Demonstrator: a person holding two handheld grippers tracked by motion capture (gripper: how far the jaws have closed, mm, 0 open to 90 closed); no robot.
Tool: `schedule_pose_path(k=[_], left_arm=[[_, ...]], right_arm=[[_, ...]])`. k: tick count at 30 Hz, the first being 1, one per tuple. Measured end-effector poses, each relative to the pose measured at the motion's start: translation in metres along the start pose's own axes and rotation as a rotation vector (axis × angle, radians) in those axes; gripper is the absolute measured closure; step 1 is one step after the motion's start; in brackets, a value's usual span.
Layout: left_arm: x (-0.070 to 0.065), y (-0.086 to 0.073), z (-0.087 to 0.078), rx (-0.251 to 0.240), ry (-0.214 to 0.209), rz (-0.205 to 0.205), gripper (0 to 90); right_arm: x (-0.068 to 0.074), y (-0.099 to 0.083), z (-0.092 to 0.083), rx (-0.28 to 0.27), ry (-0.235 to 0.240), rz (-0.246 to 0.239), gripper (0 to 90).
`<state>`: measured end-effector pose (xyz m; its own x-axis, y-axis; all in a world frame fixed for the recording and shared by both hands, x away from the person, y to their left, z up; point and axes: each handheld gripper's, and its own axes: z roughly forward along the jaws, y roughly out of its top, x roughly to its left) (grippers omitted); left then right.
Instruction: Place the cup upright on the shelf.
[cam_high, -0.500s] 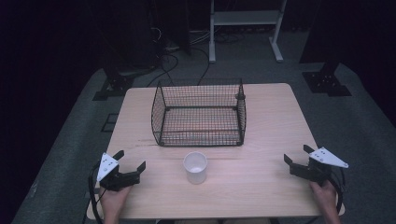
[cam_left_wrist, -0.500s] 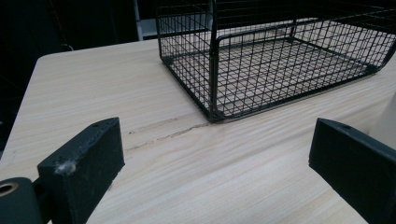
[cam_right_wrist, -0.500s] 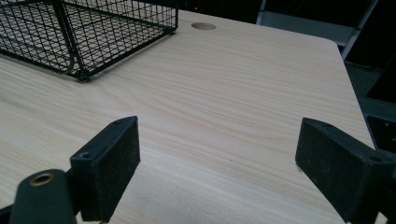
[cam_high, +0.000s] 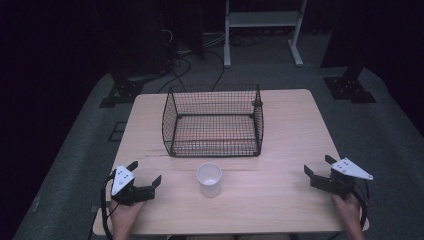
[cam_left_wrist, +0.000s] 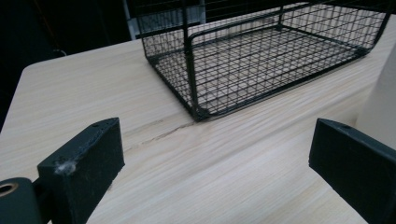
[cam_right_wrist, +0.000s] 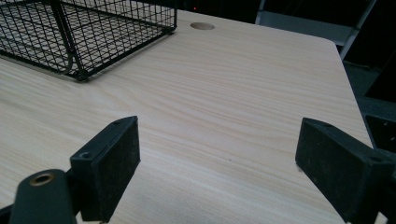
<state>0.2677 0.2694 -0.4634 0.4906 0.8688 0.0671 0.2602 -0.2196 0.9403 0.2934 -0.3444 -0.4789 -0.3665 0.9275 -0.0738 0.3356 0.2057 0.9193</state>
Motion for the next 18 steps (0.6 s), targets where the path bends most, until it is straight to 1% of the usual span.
schedule_pose_path(k=[1,4,7,10,11,12,13,14,17,18], left_arm=[[-0.002,0.001,0.0,-0.008,-0.011,0.002,2.5],[-0.004,0.002,0.002,-0.004,-0.015,0.01,2.5],[-0.009,0.005,0.002,-0.005,-0.027,0.027,2.5],[-0.012,0.007,0.002,-0.017,-0.037,0.028,2.5],[-0.014,0.01,0.002,-0.025,-0.055,0.02,2.5],[-0.014,0.01,0.002,-0.025,-0.055,0.02,2.5],[-0.017,0.013,0.003,-0.033,-0.058,0.029,2.5],[-0.017,0.013,0.003,-0.033,-0.058,0.029,2.5],[-0.02,0.017,0.005,-0.04,-0.082,0.028,2.5],[-0.021,0.018,0.007,-0.038,-0.09,0.038,2.5]], right_arm=[[0.0,0.0,0.0,-0.001,0.0,-0.001,13.1],[0.0,0.0,0.0,0.0,-0.002,-0.003,13.1],[0.0,0.0,0.0,0.0,-0.003,-0.003,13.1],[0.0,0.0,0.0,0.0,-0.003,-0.003,13.0],[0.001,0.0,0.0,0.0,-0.003,-0.004,13.1],[0.001,0.0,0.0,0.001,-0.003,-0.006,13.1],[0.001,0.0,0.0,0.001,-0.003,-0.006,13.1],[0.001,0.0,0.0,0.001,-0.003,-0.006,13.1],[0.001,0.0,0.0,0.002,-0.005,-0.005,13.1],[0.001,0.0,0.0,0.002,-0.006,-0.004,13.1]])
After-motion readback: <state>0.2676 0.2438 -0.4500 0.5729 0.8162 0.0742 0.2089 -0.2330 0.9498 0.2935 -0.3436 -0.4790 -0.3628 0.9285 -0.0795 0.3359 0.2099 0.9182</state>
